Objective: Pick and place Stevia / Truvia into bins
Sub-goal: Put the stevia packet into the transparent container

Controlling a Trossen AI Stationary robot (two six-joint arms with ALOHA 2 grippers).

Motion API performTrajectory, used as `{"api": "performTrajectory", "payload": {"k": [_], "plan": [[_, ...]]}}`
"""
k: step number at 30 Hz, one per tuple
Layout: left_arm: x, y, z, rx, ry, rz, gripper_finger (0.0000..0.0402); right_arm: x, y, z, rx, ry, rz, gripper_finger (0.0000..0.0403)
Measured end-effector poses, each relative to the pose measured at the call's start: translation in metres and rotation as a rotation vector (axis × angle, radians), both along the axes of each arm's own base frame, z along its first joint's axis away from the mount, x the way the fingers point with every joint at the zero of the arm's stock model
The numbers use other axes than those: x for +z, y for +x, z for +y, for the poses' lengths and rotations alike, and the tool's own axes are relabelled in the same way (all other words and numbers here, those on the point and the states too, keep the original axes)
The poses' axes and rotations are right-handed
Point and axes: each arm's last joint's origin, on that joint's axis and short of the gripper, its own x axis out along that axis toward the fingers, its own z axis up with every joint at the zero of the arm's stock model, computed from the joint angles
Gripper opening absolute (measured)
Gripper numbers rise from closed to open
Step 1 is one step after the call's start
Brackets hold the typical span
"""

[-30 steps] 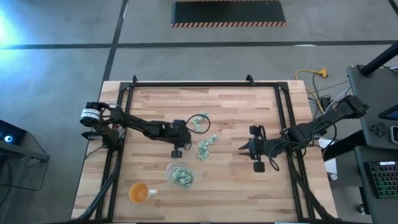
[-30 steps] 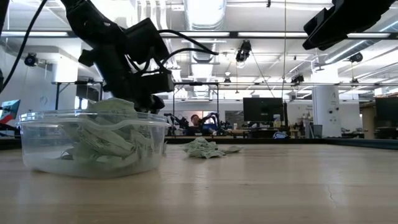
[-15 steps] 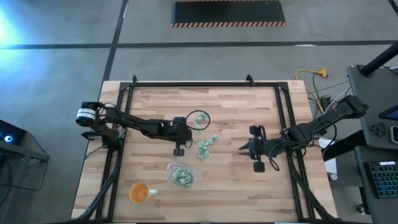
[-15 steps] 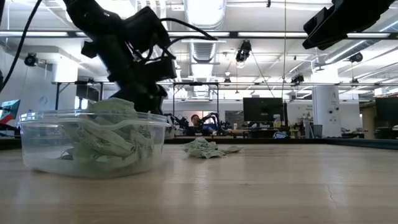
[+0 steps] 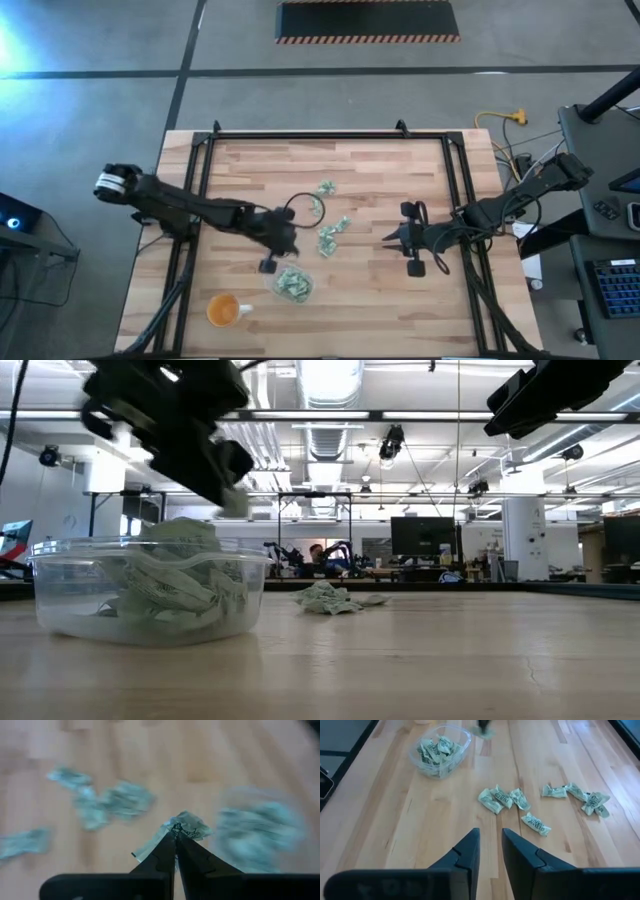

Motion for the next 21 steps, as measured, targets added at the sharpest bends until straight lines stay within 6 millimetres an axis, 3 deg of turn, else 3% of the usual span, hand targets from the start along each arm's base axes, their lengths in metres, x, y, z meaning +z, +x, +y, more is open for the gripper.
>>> {"api": "performTrajectory", "payload": {"k": [4, 10, 15, 21], "plan": [[0.003, -0.013, -0.021, -0.109, -0.071, 0.010, 0.0000, 0.001, 0.001, 0.000, -0.001, 0.003, -0.016, 0.0075], [-0.010, -0.023, -0.041, -0.192, -0.075, 0.041, 0.0000, 0.002, 0.001, 0.001, -0.002, 0.008, -0.026, 0.0071], [-0.026, -0.023, -0.044, -0.142, -0.108, 0.114, 0.0000, 0.001, 0.001, 0.001, -0.002, 0.008, -0.026, 0.0068], [-0.031, -0.021, -0.042, -0.119, -0.092, 0.138, 0.0000, -0.002, 0.002, 0.001, 0.004, 0.004, -0.037, 0.0076]]}}
